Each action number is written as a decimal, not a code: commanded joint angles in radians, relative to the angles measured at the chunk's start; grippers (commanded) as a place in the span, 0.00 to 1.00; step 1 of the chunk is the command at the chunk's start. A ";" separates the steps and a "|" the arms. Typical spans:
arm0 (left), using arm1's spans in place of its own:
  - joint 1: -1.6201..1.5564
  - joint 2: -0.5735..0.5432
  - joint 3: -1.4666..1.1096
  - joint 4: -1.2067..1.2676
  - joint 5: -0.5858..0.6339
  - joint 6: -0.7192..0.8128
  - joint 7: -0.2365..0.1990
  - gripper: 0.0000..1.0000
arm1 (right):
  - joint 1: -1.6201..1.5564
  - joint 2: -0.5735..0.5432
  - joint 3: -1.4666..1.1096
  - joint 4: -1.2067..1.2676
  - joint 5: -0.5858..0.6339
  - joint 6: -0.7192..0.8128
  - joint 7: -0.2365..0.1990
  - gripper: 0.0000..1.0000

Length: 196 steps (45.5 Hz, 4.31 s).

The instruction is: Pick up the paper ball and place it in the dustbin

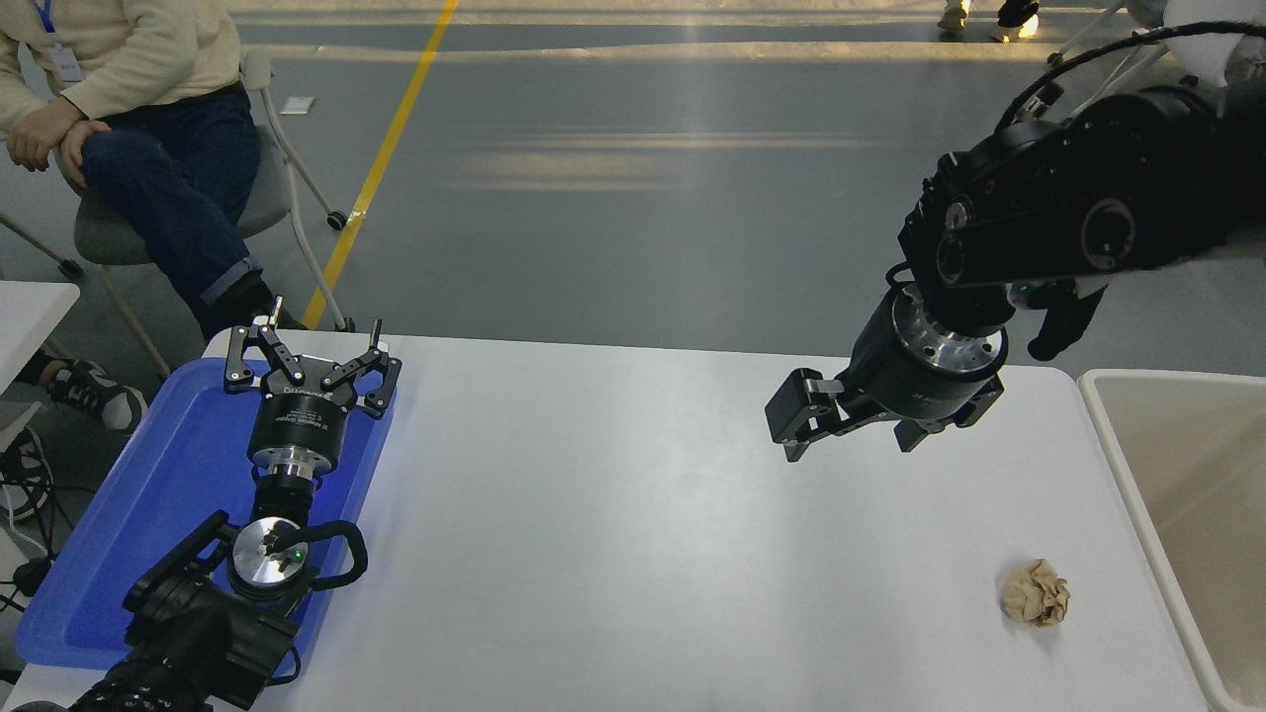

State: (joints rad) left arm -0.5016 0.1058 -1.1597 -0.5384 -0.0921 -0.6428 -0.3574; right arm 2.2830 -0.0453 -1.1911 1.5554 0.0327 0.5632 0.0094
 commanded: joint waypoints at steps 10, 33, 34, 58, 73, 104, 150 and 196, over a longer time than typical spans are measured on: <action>0.000 -0.002 0.000 0.000 0.000 0.000 0.000 1.00 | -0.016 -0.002 -0.001 0.000 -0.019 -0.019 0.000 1.00; 0.000 -0.002 0.000 0.000 0.000 0.000 0.000 1.00 | -0.050 -0.070 0.002 0.006 -0.024 -0.051 0.003 1.00; 0.000 -0.002 0.000 0.000 0.000 0.000 0.000 1.00 | -0.051 -0.082 0.004 0.006 -0.027 -0.049 0.003 1.00; 0.000 0.000 0.000 0.000 0.000 0.000 0.000 1.00 | -0.247 -0.404 -0.013 -0.020 -0.346 -0.066 0.003 1.00; 0.000 0.000 0.000 0.000 0.000 0.000 0.000 1.00 | -0.528 -0.591 0.074 -0.153 -0.566 -0.154 0.011 1.00; 0.000 0.000 0.000 0.000 0.000 -0.002 0.000 1.00 | -1.070 -0.643 0.429 -0.532 -0.881 -0.259 0.011 1.00; 0.000 -0.002 0.000 0.000 0.000 -0.002 0.000 1.00 | -1.267 -0.548 0.534 -0.664 -0.884 -0.368 0.006 0.65; 0.000 0.000 0.000 0.000 0.000 0.000 0.000 1.00 | -1.035 -0.731 0.518 -0.420 -0.890 -0.316 0.007 0.00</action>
State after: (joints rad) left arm -0.5016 0.1057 -1.1597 -0.5384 -0.0920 -0.6435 -0.3574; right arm 1.1057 -0.6694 -0.6442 1.0057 -0.8549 0.2021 0.0185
